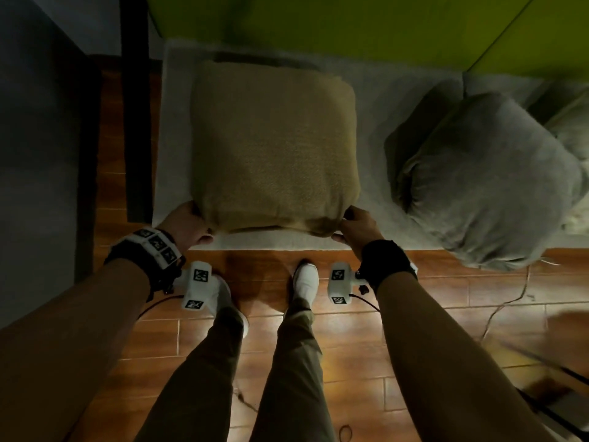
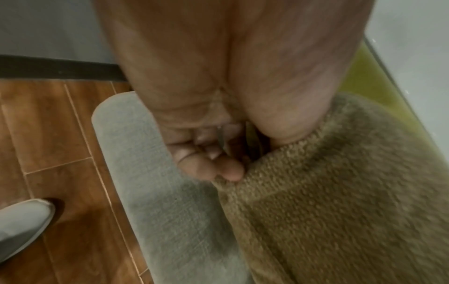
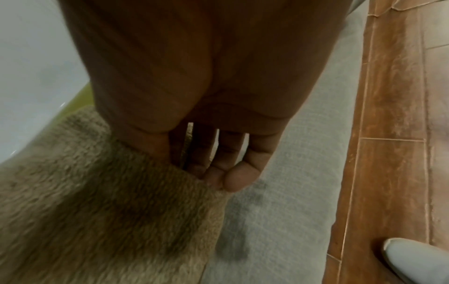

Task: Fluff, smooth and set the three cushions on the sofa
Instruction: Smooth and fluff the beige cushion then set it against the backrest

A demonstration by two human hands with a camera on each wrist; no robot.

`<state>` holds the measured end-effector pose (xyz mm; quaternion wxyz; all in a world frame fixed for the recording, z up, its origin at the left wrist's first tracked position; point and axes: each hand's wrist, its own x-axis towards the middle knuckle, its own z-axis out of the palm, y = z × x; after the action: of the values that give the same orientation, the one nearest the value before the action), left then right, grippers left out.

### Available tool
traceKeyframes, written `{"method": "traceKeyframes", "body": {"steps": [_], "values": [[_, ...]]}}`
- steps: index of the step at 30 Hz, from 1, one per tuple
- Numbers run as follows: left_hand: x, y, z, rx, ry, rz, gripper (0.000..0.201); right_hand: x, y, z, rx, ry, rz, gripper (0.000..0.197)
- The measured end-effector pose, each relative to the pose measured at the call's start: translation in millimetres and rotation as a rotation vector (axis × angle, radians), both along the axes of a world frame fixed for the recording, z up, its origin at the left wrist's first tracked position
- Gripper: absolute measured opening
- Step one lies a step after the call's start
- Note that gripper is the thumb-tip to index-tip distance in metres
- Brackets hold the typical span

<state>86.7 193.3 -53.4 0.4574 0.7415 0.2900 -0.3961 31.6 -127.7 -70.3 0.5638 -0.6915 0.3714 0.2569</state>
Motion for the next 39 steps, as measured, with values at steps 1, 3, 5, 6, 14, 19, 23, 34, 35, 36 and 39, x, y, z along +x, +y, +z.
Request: {"method": "traceKeyframes", "body": {"steps": [1, 3, 5, 6, 14, 19, 23, 34, 35, 36, 39], "values": [[-1, 0, 2, 0.033, -0.04, -0.012, 0.037, 1, 0, 1, -0.024, 0.002, 0.047, 0.035], [-4, -3, 4, 0.066, -0.082, -0.005, 0.038, 2, 1, 3, -0.11, -0.005, 0.154, 0.039], [-8, -6, 9, 0.021, -0.095, 0.015, 0.03, -1, 0, 5, -0.181, -0.04, 0.219, 0.04], [-10, -6, 11, 0.0, -0.095, 0.028, 0.028, -3, -3, 4, -0.2, -0.069, 0.22, 0.041], [-12, -10, 22, 0.087, -0.067, -0.151, 0.012, -22, -31, 7, -0.373, -0.195, 0.285, 0.014], [-29, 6, -19, 0.043, -0.048, -0.091, 0.033, -32, -45, 0, -0.448, -0.207, 0.25, 0.024], [-40, 5, -12, -0.025, -0.11, 0.009, 0.037, -36, -43, 0, -0.189, -0.153, 0.265, 0.005], [-46, 29, 16, 0.173, -0.172, 0.394, 0.03, -64, -98, -12, -0.496, -0.064, 0.359, 0.025], [-50, 27, 13, 0.14, -0.149, 0.357, 0.034, -65, -95, -13, -0.39, -0.028, 0.235, 0.03], [-52, 24, 11, 0.105, -0.117, 0.304, 0.038, -65, -90, -14, -0.202, 0.001, 0.027, 0.031], [-52, 18, 10, 0.064, -0.064, 0.345, 0.038, -59, -72, -19, 0.21, 0.1, -0.326, 0.056]]}}
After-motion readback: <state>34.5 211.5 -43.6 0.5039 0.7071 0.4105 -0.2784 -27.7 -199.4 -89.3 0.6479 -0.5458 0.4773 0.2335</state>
